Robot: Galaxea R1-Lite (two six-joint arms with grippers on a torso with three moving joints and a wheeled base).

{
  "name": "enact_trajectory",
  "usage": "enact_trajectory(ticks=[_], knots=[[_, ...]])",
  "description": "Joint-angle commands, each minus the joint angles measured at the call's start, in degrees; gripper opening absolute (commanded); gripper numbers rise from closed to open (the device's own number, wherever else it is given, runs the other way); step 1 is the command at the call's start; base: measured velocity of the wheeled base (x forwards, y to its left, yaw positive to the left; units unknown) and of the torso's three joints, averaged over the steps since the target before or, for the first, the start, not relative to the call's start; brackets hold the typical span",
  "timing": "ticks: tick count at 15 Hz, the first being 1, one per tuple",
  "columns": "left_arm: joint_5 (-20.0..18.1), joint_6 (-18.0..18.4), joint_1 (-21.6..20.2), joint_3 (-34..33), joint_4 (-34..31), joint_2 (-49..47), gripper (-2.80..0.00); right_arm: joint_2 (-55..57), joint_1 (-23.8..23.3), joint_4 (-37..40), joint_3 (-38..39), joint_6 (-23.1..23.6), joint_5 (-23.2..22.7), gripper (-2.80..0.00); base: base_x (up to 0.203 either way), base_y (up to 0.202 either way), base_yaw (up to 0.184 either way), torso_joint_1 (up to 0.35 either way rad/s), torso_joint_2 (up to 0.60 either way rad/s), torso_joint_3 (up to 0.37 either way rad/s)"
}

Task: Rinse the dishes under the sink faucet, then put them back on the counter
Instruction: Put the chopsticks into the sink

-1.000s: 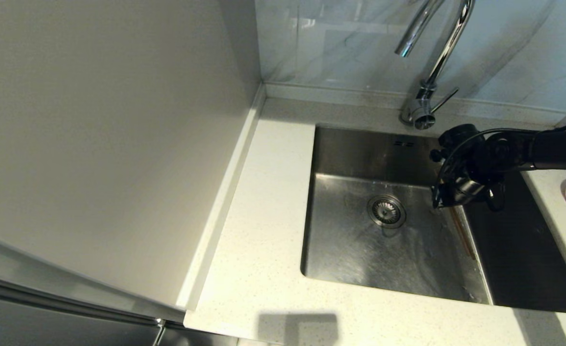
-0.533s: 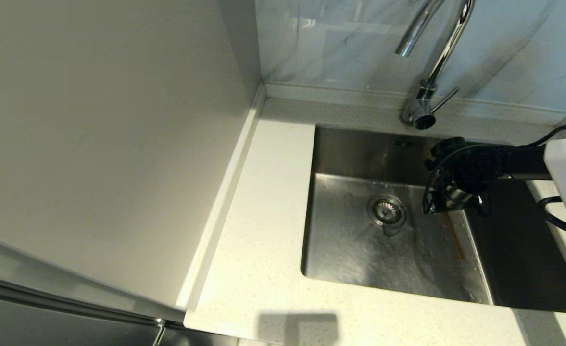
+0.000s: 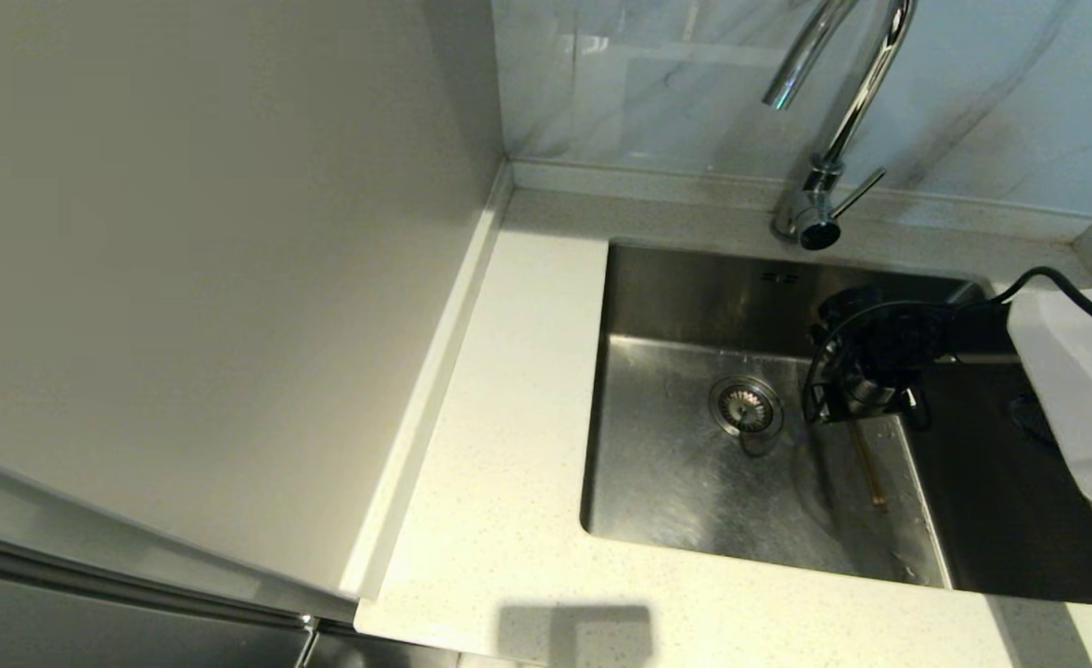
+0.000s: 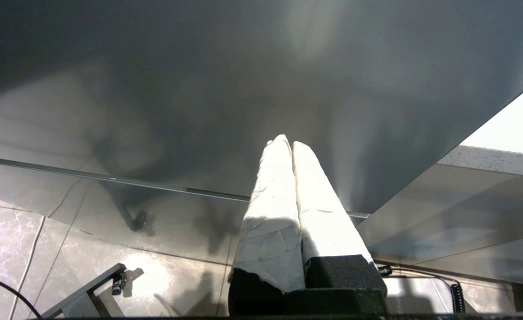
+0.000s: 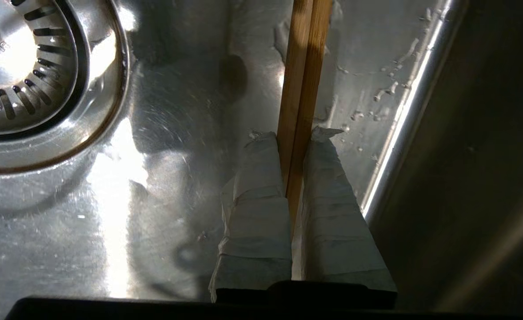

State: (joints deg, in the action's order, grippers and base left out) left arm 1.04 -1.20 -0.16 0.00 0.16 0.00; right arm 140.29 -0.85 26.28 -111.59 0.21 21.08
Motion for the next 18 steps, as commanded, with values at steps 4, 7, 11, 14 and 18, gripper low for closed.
enact_trajectory(ticks=[4,7,11,14,18], knots=[[0.02,-0.03,-0.02,0.0,0.02,0.18,-2.8,2.29,-0.11,-0.63,-1.79,0.24,0.1,-2.8,0.0,0.0,0.0,0.0,0.0,0.0],[0.02,-0.03,-0.02,0.0,0.02,0.18,-2.8,2.86,-0.11,-2.92,-1.86,1.25,0.28,0.0,0.0,0.0,0.0,0.0,0.0,0.0],[0.02,-0.03,-0.02,0.0,0.02,0.18,-2.8,2.83,-1.03,-4.09,-2.23,1.9,0.54,0.0,0.0,0.0,0.0,0.0,0.0,0.0],[0.02,-0.03,-0.02,0.0,0.02,0.18,-2.8,1.12,-2.03,-3.88,-2.14,4.14,0.46,0.0,0.0,0.0,0.0,0.0,0.0,0.0],[0.02,-0.03,-0.02,0.0,0.02,0.18,-2.8,1.04,-2.4,-3.78,-1.98,6.01,0.37,0.0,0.0,0.0,0.0,0.0,0.0,0.0]])
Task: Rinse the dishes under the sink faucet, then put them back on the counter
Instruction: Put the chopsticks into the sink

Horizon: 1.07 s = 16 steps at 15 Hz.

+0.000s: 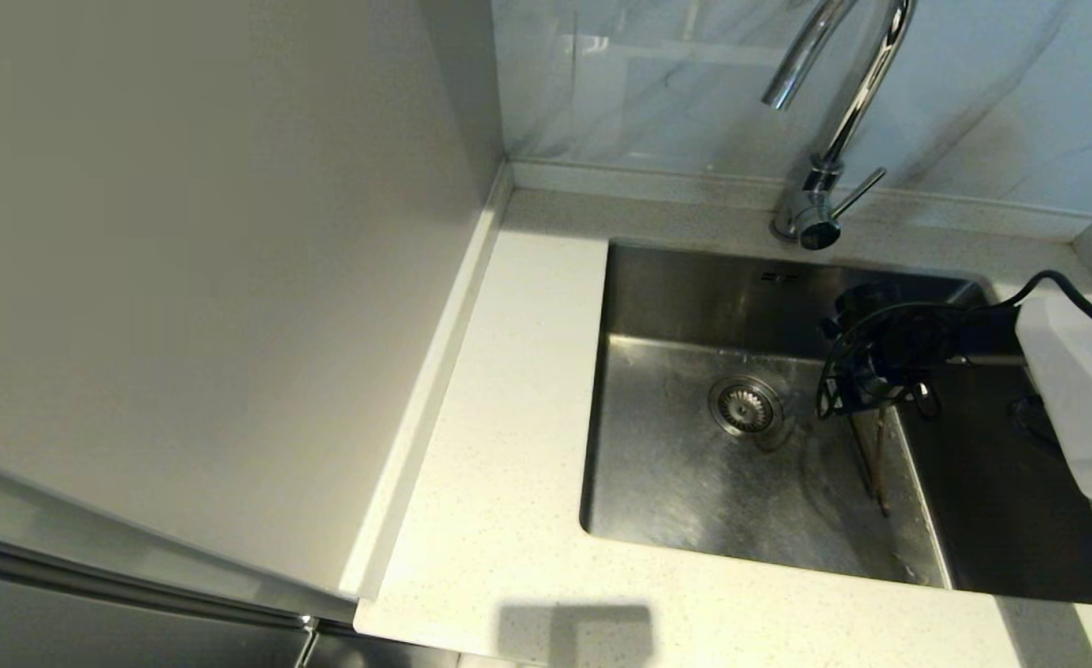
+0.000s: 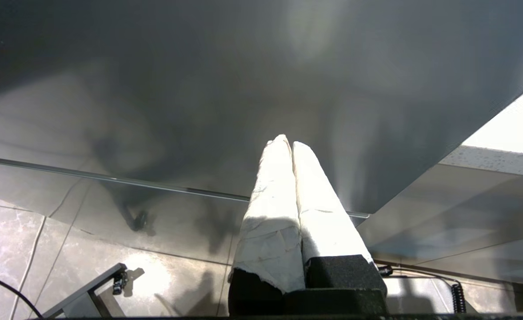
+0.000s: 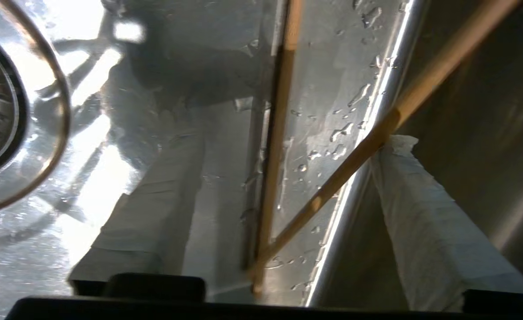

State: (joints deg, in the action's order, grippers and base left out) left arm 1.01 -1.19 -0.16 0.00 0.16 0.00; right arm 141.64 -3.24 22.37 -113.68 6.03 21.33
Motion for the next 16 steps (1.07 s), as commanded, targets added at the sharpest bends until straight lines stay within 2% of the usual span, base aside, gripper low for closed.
enact_trajectory(ticks=[1,11,13,16], knots=[[0.05,-0.04,-0.02,0.0,0.02,0.18,-2.8,-0.47,-0.01,0.13,0.21,0.07,0.11,0.0,0.0,0.0,0.0,0.0,0.0,0.0],[0.05,-0.04,-0.02,0.0,0.02,0.18,-2.8,-6.18,-0.02,0.65,1.62,-0.75,-0.06,0.0,0.0,0.0,0.0,0.0,0.0,0.0],[0.05,-0.04,-0.02,0.0,0.02,0.18,-2.8,-11.37,-0.22,0.71,4.43,-0.93,-0.09,0.0,0.0,0.0,0.0,0.0,0.0,0.0],[0.05,-0.04,-0.02,0.0,0.02,0.18,-2.8,-25.09,-1.21,2.63,11.63,-1.2,-1.93,0.0,0.0,0.0,0.0,0.0,0.0,0.0]])
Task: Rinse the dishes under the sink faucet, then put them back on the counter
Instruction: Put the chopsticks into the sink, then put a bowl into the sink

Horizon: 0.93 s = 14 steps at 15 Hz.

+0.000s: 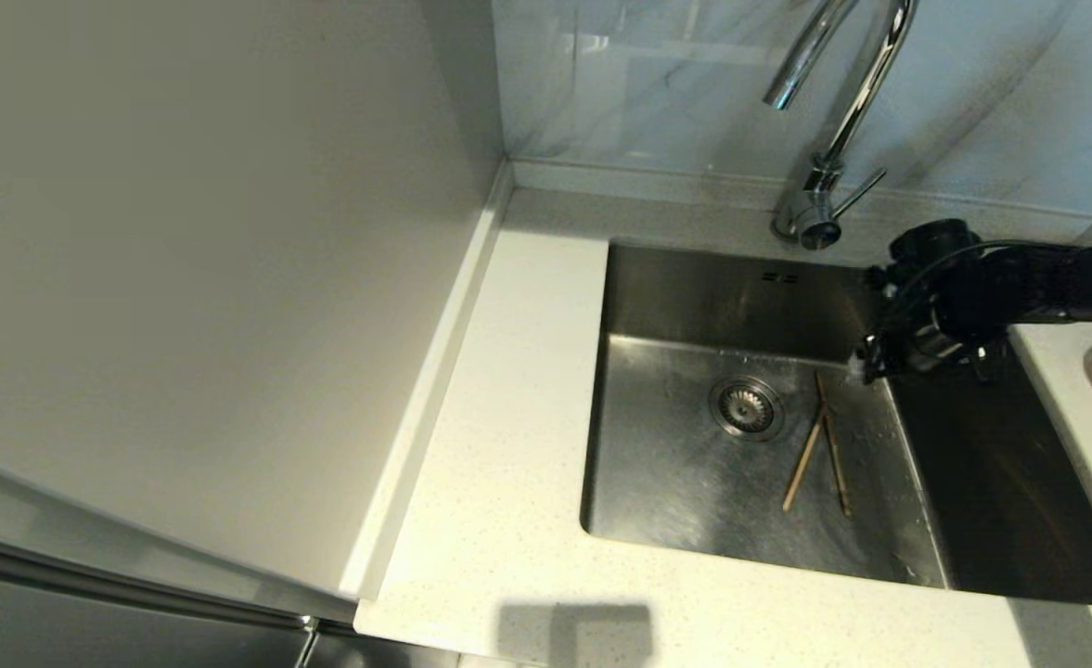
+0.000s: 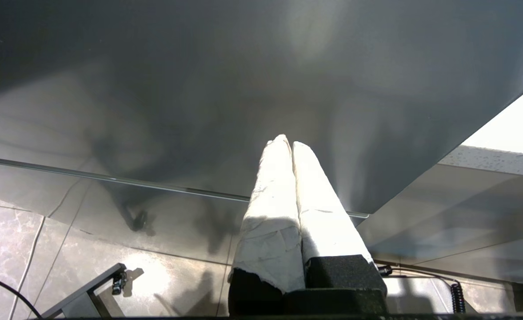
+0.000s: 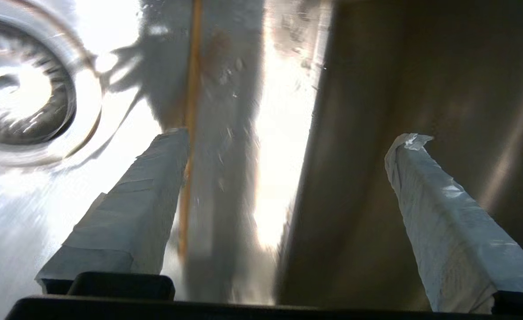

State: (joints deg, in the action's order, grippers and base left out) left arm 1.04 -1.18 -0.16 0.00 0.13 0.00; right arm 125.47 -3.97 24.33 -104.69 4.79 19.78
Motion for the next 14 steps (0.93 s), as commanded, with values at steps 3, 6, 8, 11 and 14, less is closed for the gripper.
enact_trajectory(ticks=[3,6,8,11,14], knots=[[0.02,-0.05,-0.02,0.0,0.04,0.18,-2.8,-22.27,-3.28,7.2,5.16,0.5,-3.92,0.0,0.0,0.0,0.0,0.0,0.0,0.0],[0.02,-0.05,-0.02,0.0,0.04,0.18,-2.8,-29.54,-11.53,11.61,4.65,4.42,-6.21,0.0,0.0,0.0,0.0,0.0,0.0,0.0],[0.02,-0.05,-0.02,0.0,0.04,0.18,-2.8,-30.72,-14.53,18.89,2.17,5.25,-8.16,0.0,0.0,0.0,0.0,0.0,0.0,0.0],[0.02,-0.05,-0.02,0.0,0.04,0.18,-2.8,-29.41,-17.77,32.01,-6.79,4.13,-15.09,0.0,0.0,0.0,0.0,0.0,0.0,0.0],[0.02,-0.05,-0.02,0.0,0.04,0.18,-2.8,-28.75,-19.05,40.24,-9.22,2.19,-18.13,0.0,0.0,0.0,0.0,0.0,0.0,0.0]])
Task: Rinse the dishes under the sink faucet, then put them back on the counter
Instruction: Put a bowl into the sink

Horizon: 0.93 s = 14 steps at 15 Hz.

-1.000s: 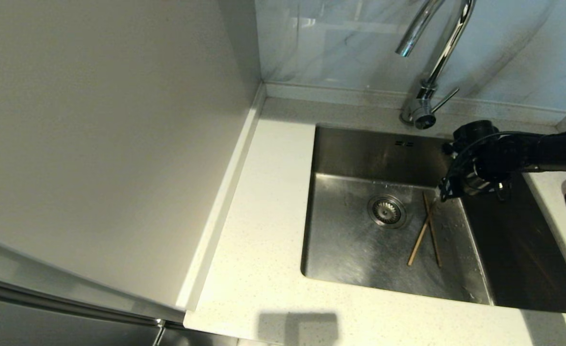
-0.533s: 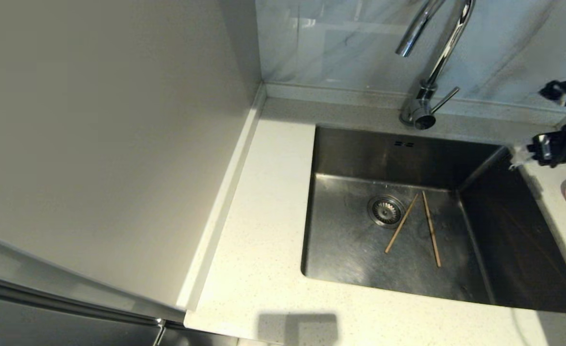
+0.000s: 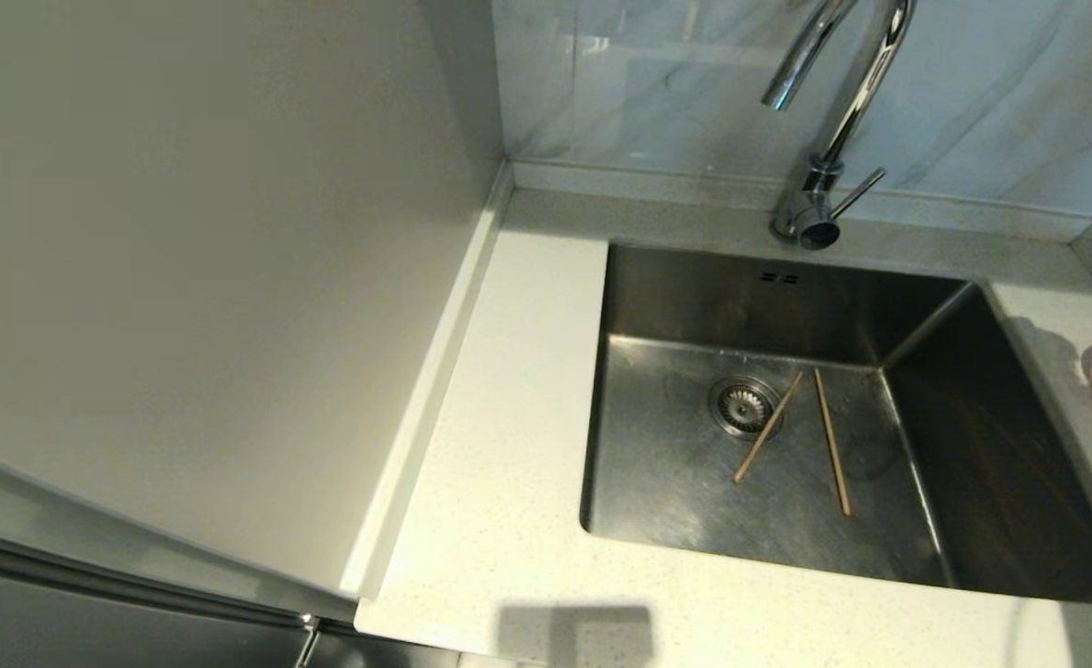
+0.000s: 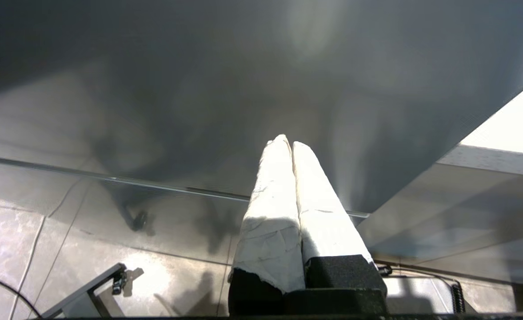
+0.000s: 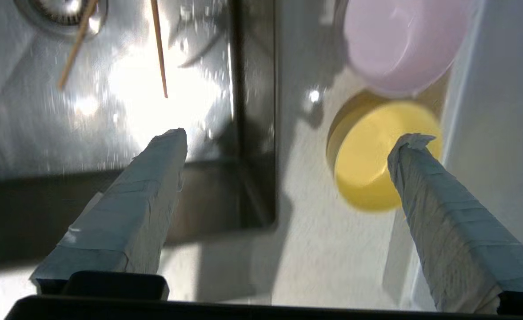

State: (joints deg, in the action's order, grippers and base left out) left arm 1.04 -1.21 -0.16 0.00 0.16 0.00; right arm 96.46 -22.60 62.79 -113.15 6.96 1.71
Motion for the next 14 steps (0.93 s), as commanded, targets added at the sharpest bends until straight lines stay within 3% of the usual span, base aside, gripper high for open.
enact_trajectory(ticks=[1,8,14], knots=[[0.02,-0.02,-0.02,0.0,0.02,0.18,-2.8,0.2,-0.43,3.9,-0.76,0.15,-0.15,0.0,0.0,0.0,0.0,0.0,0.0,0.0],[0.02,-0.02,-0.02,0.0,0.02,0.18,-2.8,2.44,-1.11,6.79,-0.76,3.53,2.04,0.0,0.0,0.0,0.0,0.0,0.0,0.0],[0.02,-0.02,-0.02,0.0,0.02,0.18,-2.8,9.88,-3.4,1.58,-0.76,2.52,2.82,0.0,0.0,0.0,0.0,0.0,0.0,0.0]])
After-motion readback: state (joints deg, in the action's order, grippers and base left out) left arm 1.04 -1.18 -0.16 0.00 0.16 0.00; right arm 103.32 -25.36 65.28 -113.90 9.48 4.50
